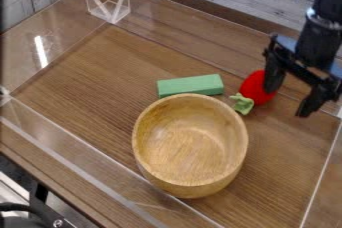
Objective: Move the red object to the left side of the table
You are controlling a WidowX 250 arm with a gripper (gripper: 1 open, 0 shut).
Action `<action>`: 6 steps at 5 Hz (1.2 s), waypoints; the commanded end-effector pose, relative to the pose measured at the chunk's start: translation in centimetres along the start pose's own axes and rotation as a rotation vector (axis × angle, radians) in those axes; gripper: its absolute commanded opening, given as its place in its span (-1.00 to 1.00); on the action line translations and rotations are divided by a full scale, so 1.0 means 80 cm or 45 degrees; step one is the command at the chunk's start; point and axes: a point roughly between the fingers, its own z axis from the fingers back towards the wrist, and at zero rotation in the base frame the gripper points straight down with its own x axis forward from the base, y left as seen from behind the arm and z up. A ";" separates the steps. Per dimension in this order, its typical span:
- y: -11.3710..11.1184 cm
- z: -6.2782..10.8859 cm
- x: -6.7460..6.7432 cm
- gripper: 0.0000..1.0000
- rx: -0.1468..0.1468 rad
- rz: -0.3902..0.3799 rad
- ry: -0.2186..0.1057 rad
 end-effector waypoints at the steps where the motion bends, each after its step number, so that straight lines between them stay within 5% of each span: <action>1: 0.019 0.016 0.024 1.00 0.028 0.011 -0.078; 2: 0.041 0.009 0.032 1.00 0.052 0.044 -0.067; 4: 0.090 0.028 0.018 1.00 0.103 0.005 -0.061; 5: 0.080 0.022 0.025 -1.00 0.085 0.099 -0.054; 6: 0.062 0.015 0.032 -1.00 0.063 0.179 -0.047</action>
